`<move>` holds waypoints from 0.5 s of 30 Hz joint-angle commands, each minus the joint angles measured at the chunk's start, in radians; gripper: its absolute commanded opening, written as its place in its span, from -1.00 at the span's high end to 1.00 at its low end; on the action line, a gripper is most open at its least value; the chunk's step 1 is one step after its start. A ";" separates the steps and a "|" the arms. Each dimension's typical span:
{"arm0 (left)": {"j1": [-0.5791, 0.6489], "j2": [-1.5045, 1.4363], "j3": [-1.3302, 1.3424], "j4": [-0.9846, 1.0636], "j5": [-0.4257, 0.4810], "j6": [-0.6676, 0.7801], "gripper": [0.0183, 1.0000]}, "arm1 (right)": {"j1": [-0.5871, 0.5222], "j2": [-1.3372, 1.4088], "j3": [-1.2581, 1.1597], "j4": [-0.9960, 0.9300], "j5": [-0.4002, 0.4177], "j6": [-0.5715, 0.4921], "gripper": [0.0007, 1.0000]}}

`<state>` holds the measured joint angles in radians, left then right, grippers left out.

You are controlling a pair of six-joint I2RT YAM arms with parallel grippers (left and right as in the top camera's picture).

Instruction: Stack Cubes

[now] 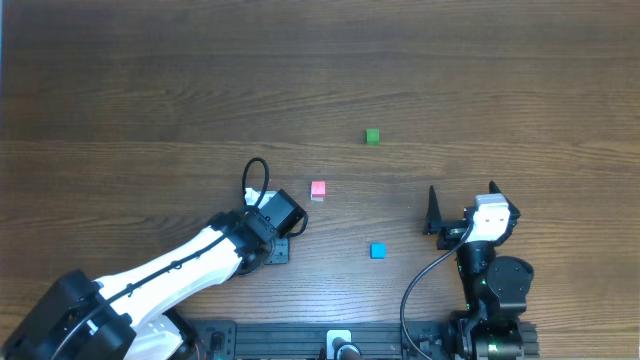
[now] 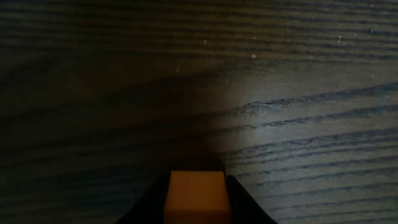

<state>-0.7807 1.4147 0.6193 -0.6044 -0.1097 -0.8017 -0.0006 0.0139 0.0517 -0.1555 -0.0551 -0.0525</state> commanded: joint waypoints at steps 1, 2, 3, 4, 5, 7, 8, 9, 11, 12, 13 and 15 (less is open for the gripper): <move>-0.002 0.021 0.121 -0.038 -0.001 -0.022 0.95 | -0.007 -0.008 -0.009 0.003 -0.015 0.003 -0.98; -0.002 0.030 0.170 -0.068 -0.011 -0.021 0.95 | -0.007 -0.008 -0.009 0.003 -0.014 0.003 -0.98; -0.002 0.039 0.209 -0.090 -0.020 -0.021 0.95 | -0.007 -0.008 -0.009 0.003 -0.014 0.003 -0.98; 0.000 0.054 0.261 -0.122 -0.031 -0.021 0.96 | -0.007 -0.008 -0.009 0.003 -0.014 0.003 -0.99; 0.001 0.070 0.309 -0.151 -0.039 -0.021 0.96 | -0.007 -0.008 -0.009 0.003 -0.014 0.003 -0.99; 0.010 0.113 0.422 -0.214 -0.043 -0.021 0.95 | -0.007 -0.008 -0.009 0.003 -0.014 0.003 -0.99; 0.016 0.136 0.471 -0.238 -0.043 -0.021 0.96 | -0.007 -0.008 -0.009 0.003 -0.014 0.003 -0.98; 0.021 0.160 0.520 -0.261 -0.041 -0.021 0.95 | -0.007 -0.008 -0.009 0.003 -0.014 0.003 -0.99; 0.027 0.230 0.637 -0.306 -0.037 -0.017 0.96 | -0.007 -0.008 -0.009 0.003 -0.014 0.003 -0.99; 0.027 0.254 0.669 -0.316 -0.037 -0.017 0.95 | -0.007 -0.008 -0.009 0.003 -0.014 0.003 -0.98; 0.027 0.279 0.701 -0.327 -0.037 -0.017 0.96 | -0.007 -0.008 -0.009 0.003 -0.014 0.003 -0.99; 0.027 0.328 0.753 -0.335 -0.037 -0.017 0.95 | -0.007 -0.008 -0.009 0.003 -0.015 0.003 -0.99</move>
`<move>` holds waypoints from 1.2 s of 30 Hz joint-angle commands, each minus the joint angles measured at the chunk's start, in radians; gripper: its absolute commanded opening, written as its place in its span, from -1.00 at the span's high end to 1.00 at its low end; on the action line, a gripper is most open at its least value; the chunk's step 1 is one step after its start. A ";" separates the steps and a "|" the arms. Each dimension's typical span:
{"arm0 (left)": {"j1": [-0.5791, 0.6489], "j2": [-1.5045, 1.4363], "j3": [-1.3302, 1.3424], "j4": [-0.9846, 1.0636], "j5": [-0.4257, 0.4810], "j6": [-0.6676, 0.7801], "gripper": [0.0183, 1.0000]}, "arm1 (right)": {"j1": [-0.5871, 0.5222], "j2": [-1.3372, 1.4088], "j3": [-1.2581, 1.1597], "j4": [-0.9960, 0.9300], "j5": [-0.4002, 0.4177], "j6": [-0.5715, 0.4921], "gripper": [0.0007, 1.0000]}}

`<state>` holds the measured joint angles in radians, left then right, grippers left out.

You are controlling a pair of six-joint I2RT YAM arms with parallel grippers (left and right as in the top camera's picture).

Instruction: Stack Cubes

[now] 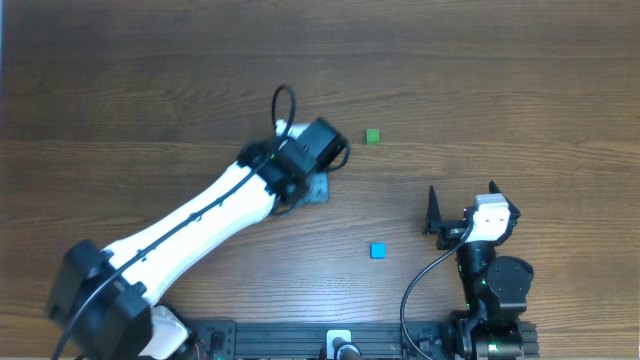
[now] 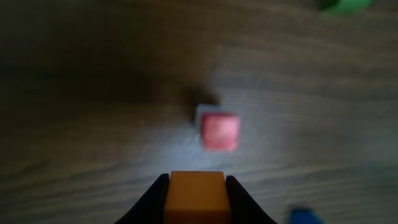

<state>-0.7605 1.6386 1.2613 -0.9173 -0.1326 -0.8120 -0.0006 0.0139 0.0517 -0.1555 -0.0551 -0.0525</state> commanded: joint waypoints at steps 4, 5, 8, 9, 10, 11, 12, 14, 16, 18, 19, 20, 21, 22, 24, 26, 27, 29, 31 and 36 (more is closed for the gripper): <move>0.007 0.177 0.165 -0.022 0.002 -0.008 0.95 | -0.007 -0.008 -0.009 0.003 -0.014 0.003 -0.99; 0.007 0.191 0.169 -0.018 0.008 -0.008 0.95 | -0.007 -0.008 -0.009 0.003 -0.014 0.003 -0.98; 0.007 0.217 0.169 -0.017 0.016 -0.011 0.96 | -0.007 -0.008 -0.009 0.003 -0.014 0.003 -0.99; 0.007 0.223 0.169 -0.018 0.019 -0.011 0.95 | -0.007 -0.008 -0.009 0.003 -0.014 0.003 -0.99; 0.007 0.227 0.169 -0.020 0.020 -0.012 0.95 | -0.007 -0.008 -0.009 0.003 -0.014 0.003 -0.99; 0.007 0.233 0.169 -0.020 0.020 -0.012 0.95 | -0.007 -0.008 -0.009 0.003 -0.014 0.003 -0.99; 0.007 0.237 0.169 -0.019 0.024 -0.012 0.96 | -0.007 -0.008 -0.009 0.003 -0.014 0.003 -0.99; 0.007 0.248 0.169 -0.019 0.031 -0.015 0.95 | -0.007 -0.008 -0.009 0.003 -0.014 0.003 -0.99; 0.007 0.256 0.169 -0.019 0.035 -0.016 0.95 | -0.007 -0.008 -0.009 0.003 -0.014 0.003 -0.99; 0.007 0.266 0.169 -0.019 0.050 -0.015 0.96 | -0.007 -0.008 -0.009 0.003 -0.014 0.003 -0.99; 0.007 0.267 0.169 -0.019 0.052 -0.015 0.96 | -0.007 -0.008 -0.009 0.003 -0.014 0.003 -0.99; 0.007 0.268 0.169 -0.019 0.054 -0.015 0.96 | -0.007 -0.008 -0.009 0.003 -0.014 0.003 -0.99; 0.007 0.269 0.169 -0.019 0.054 -0.015 0.96 | -0.007 -0.008 -0.009 0.003 -0.014 0.003 -0.99; 0.007 0.269 0.169 -0.019 0.054 -0.015 0.96 | -0.007 -0.008 -0.009 0.003 -0.014 0.003 -0.99; 0.007 0.269 0.169 -0.020 0.053 -0.015 0.95 | -0.007 -0.008 -0.009 0.003 -0.014 0.003 -0.99; 0.007 0.269 0.169 -0.020 0.054 -0.015 0.95 | -0.007 -0.008 -0.009 0.003 -0.014 0.003 -0.99; 0.006 0.269 0.169 -0.020 0.053 -0.015 0.95 | -0.007 -0.008 -0.009 0.003 -0.014 0.003 -0.99; 0.006 0.269 0.169 -0.020 0.053 -0.015 0.95 | -0.007 -0.008 -0.009 0.003 -0.014 0.003 -0.99; 0.005 0.270 0.169 -0.020 0.053 -0.015 0.96 | -0.007 -0.008 -0.009 0.003 -0.014 0.003 -0.99; 0.005 0.276 0.169 -0.031 0.053 -0.015 0.95 | -0.007 -0.008 -0.009 0.003 -0.014 0.003 -0.99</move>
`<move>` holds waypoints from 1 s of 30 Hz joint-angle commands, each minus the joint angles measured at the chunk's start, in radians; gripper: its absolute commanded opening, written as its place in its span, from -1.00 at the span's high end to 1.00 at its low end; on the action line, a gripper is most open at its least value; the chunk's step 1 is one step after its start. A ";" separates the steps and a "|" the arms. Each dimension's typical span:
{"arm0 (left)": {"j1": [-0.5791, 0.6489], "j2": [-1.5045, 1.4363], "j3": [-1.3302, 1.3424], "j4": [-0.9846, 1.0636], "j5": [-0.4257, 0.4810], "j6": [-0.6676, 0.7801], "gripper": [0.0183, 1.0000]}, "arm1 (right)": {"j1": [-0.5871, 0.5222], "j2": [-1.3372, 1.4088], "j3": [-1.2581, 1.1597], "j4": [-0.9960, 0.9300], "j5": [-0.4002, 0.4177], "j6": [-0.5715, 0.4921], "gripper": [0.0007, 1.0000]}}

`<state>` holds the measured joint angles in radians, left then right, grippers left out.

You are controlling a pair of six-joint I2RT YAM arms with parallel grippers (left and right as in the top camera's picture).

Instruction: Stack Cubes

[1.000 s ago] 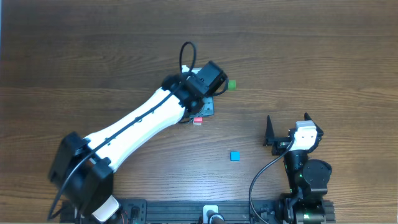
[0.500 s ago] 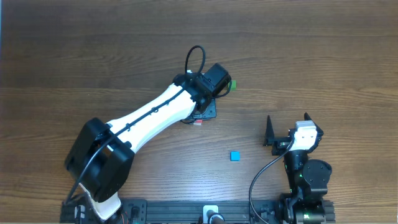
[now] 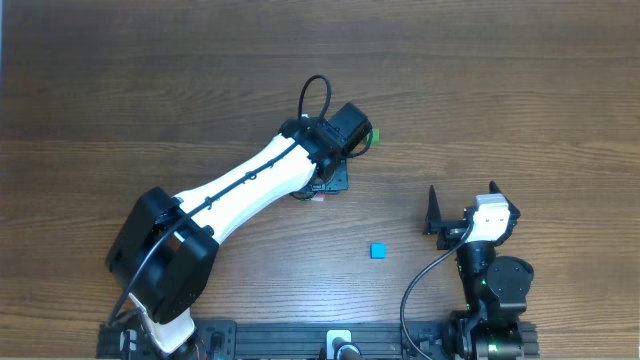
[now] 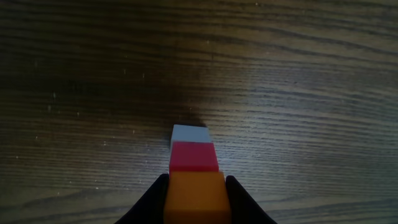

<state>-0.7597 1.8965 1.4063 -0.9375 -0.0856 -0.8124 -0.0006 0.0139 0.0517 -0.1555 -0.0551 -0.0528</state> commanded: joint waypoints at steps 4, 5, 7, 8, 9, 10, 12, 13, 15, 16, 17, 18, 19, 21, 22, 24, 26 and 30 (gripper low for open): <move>0.005 0.019 0.024 -0.011 0.005 -0.014 0.95 | -0.007 -0.008 -0.009 0.003 -0.014 0.003 -0.99; 0.005 0.019 0.024 -0.011 0.005 -0.014 0.95 | -0.007 -0.008 -0.009 0.003 -0.014 0.003 -0.98; 0.005 0.020 0.024 -0.011 0.005 -0.014 0.95 | -0.007 -0.008 -0.009 0.003 -0.014 0.003 -0.98; 0.005 0.021 0.024 -0.011 0.005 -0.014 0.95 | -0.007 -0.008 -0.009 0.003 -0.014 0.003 -0.99; 0.005 0.022 0.024 -0.011 0.005 -0.014 0.95 | -0.007 -0.008 -0.009 0.003 -0.014 0.003 -0.99; 0.005 0.023 0.024 -0.011 0.005 -0.014 0.95 | -0.007 -0.008 -0.009 0.003 -0.014 0.003 -0.99; 0.005 0.027 0.024 -0.010 0.005 -0.014 0.94 | -0.007 -0.008 -0.009 0.003 -0.014 0.003 -0.99; 0.005 0.028 0.024 -0.010 0.005 -0.014 0.94 | -0.007 -0.008 -0.009 0.003 -0.014 0.003 -0.99; 0.005 0.031 0.024 -0.010 0.002 -0.014 0.92 | -0.007 -0.008 -0.009 0.003 -0.014 0.003 -0.99; 0.005 0.031 0.024 -0.010 0.002 -0.014 0.92 | -0.007 -0.008 -0.009 0.003 -0.014 0.003 -0.98; 0.005 0.031 0.024 -0.010 0.002 -0.014 0.92 | -0.007 -0.008 -0.009 0.003 -0.014 0.003 -0.99; 0.005 0.031 0.024 -0.010 -0.002 -0.015 0.92 | -0.007 -0.008 -0.009 0.003 -0.014 0.003 -0.99; 0.005 0.031 0.024 -0.009 -0.002 -0.014 0.91 | -0.007 -0.008 -0.009 0.003 -0.014 0.003 -0.99; 0.005 0.031 0.024 -0.009 -0.005 -0.014 0.90 | -0.007 -0.008 -0.009 0.003 -0.014 0.003 -0.98; 0.005 0.031 0.024 -0.009 -0.006 -0.014 0.89 | -0.007 -0.008 -0.009 0.003 -0.014 0.003 -0.99; 0.005 0.031 0.024 -0.009 -0.006 -0.014 0.89 | -0.007 -0.008 -0.009 0.003 -0.014 0.003 -0.99; 0.005 0.031 0.024 -0.006 -0.006 -0.014 0.89 | -0.007 -0.008 -0.009 0.003 -0.014 0.003 -0.99; 0.005 0.031 0.024 0.006 -0.013 -0.014 0.89 | -0.007 -0.008 -0.009 0.003 -0.014 0.003 -0.98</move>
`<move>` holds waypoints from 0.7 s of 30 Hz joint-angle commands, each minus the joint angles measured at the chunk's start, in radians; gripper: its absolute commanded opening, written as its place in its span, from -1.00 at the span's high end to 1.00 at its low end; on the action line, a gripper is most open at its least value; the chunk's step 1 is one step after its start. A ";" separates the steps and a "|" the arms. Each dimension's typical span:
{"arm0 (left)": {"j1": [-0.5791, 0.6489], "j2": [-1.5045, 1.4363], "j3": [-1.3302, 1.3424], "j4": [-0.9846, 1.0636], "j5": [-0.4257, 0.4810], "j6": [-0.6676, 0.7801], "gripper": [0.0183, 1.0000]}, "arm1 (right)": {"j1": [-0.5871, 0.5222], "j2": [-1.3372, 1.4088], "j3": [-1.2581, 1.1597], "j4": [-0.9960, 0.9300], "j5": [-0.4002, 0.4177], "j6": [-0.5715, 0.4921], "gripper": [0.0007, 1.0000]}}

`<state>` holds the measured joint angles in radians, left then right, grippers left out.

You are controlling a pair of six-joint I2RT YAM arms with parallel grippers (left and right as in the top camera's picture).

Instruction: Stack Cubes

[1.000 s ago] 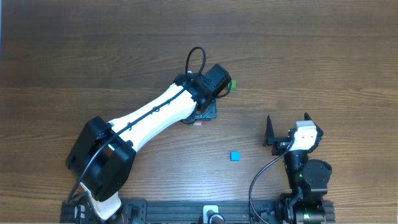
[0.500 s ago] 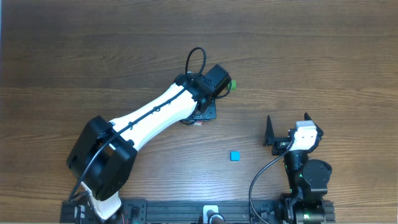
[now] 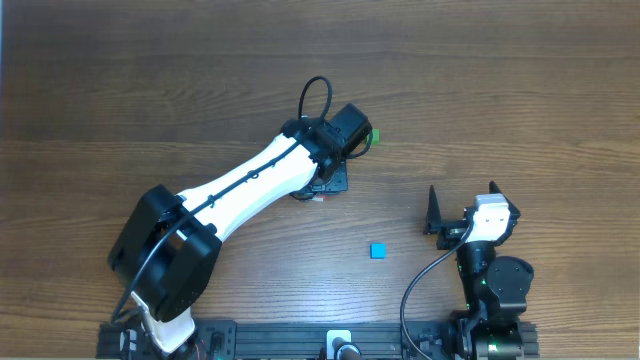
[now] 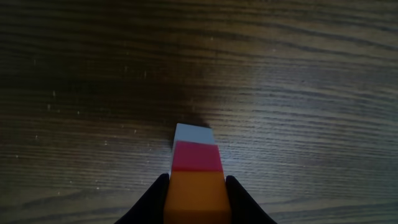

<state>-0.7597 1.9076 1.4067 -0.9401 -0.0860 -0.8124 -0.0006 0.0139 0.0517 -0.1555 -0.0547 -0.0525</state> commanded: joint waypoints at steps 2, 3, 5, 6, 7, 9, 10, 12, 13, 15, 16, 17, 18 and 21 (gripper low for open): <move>0.005 0.020 0.023 0.008 -0.013 -0.014 0.89 | -0.007 -0.008 -0.009 0.003 -0.015 0.003 -0.99; 0.005 0.020 0.023 0.008 -0.016 -0.014 0.88 | -0.007 -0.008 -0.009 0.003 -0.015 0.003 -0.98; 0.005 0.020 0.023 0.008 -0.017 -0.014 0.88 | -0.007 -0.008 -0.009 0.003 -0.015 0.003 -0.99; 0.005 0.020 0.023 0.008 -0.018 -0.014 0.88 | -0.007 -0.008 -0.009 0.003 -0.015 0.003 -0.99; 0.005 0.020 0.023 0.008 -0.018 -0.014 0.88 | -0.007 -0.008 -0.009 0.003 -0.015 0.003 -0.99; 0.005 0.020 0.023 0.007 -0.018 -0.014 0.87 | -0.007 -0.008 -0.009 0.003 -0.015 0.003 -0.98; 0.005 0.020 0.023 0.007 -0.018 -0.014 0.87 | -0.007 -0.008 -0.009 0.003 -0.015 0.003 -0.99; 0.005 0.020 0.023 0.007 -0.019 -0.014 0.82 | -0.007 -0.008 -0.009 0.003 -0.015 0.003 -0.98; 0.005 0.020 0.023 0.006 -0.020 -0.014 0.78 | -0.007 -0.008 -0.009 0.003 -0.015 0.003 -0.99; 0.004 0.020 0.023 -0.001 -0.020 -0.014 0.72 | -0.007 -0.008 -0.009 0.003 -0.015 0.003 -0.99; 0.004 0.020 0.023 -0.004 -0.020 -0.014 0.70 | -0.007 -0.008 -0.009 0.003 -0.015 0.003 -0.99; 0.004 0.020 0.023 -0.005 -0.020 -0.014 0.66 | -0.007 -0.008 -0.009 0.003 -0.015 0.003 -0.98; 0.004 0.020 0.023 -0.005 -0.020 -0.014 0.62 | -0.007 -0.008 -0.009 0.003 -0.015 0.003 -0.98; 0.004 0.020 0.023 -0.005 -0.020 -0.014 0.52 | -0.007 -0.008 -0.009 0.003 -0.015 0.003 -0.99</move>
<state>-0.7597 1.9076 1.4067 -0.9428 -0.0868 -0.8124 -0.0006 0.0139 0.0517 -0.1555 -0.0551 -0.0521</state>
